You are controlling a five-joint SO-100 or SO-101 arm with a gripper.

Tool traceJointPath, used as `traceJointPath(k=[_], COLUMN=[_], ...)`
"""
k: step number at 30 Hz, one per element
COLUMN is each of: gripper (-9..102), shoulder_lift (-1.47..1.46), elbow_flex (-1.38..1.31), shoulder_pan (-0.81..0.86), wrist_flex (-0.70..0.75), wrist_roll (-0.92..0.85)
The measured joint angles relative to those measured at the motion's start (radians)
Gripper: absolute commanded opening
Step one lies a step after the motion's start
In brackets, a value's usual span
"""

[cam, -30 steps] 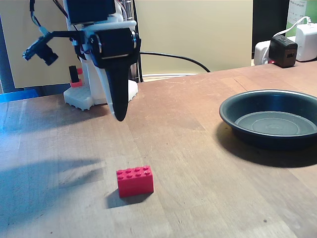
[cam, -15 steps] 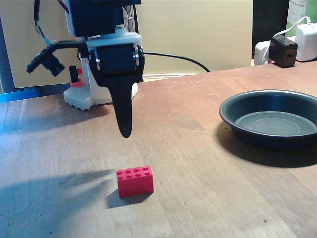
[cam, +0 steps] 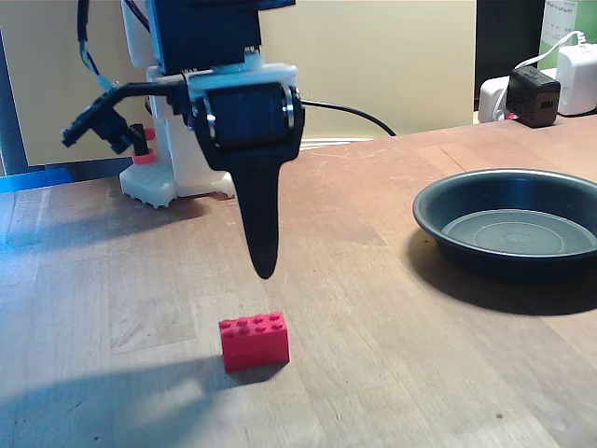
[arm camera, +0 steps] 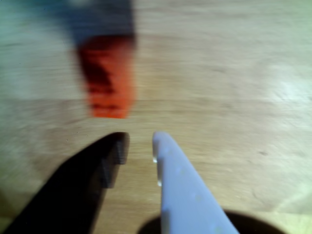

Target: Grasp a lego block and put it in the bin.

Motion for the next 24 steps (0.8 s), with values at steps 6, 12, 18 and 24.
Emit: traceJointPath(k=[6,12,18,24], gripper=[14,14,15,15], shoulder_lift=[-0.017,-0.020,-0.046,-0.054], elbow_flex=[-0.002,-0.002,0.049,0.140], shoulder_pan=[0.002,0.002,0.002,0.025], wrist_flex=[-0.060,-0.081,-0.152,-0.250], wrist_roll=[-0.017,-0.020,-0.037,-0.074])
